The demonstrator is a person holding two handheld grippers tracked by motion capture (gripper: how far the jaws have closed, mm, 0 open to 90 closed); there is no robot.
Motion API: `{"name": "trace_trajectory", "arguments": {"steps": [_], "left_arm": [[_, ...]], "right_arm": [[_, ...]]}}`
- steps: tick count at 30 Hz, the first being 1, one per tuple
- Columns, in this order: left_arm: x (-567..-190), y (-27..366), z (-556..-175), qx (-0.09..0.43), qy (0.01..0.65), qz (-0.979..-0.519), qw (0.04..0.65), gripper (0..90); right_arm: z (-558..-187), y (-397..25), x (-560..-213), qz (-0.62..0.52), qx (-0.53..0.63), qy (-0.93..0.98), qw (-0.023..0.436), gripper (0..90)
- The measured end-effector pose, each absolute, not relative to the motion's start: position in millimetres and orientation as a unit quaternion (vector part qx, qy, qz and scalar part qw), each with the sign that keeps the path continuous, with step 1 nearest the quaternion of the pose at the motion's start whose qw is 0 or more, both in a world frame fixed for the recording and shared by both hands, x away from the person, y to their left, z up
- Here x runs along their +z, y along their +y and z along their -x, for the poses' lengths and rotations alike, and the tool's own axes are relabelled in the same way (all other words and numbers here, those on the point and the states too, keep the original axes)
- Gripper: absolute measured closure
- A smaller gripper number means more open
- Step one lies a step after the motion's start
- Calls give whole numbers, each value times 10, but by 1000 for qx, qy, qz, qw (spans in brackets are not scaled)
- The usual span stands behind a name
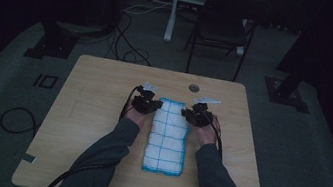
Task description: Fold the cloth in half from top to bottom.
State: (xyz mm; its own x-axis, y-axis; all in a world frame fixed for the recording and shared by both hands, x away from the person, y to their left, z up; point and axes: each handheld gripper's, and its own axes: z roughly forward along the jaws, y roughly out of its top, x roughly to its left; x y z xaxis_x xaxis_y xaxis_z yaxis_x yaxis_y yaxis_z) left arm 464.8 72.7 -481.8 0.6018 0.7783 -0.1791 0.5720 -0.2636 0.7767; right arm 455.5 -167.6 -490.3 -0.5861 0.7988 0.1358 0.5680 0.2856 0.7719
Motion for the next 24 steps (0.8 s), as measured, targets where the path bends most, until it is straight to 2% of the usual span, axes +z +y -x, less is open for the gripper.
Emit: {"name": "trace_trajectory", "arguments": {"steps": [8, 24], "left_arm": [[-4705, 745, -4604, 130, 416, -785, 441, 871], [-4644, 792, -4299, 132, 390, -783, 466, 867]], "right_arm": [[-4508, -1686, -4771, -420, 421, 789, 155, 839], [-4215, -1727, -4752, -398, 438, 789, 165, 836]]}}
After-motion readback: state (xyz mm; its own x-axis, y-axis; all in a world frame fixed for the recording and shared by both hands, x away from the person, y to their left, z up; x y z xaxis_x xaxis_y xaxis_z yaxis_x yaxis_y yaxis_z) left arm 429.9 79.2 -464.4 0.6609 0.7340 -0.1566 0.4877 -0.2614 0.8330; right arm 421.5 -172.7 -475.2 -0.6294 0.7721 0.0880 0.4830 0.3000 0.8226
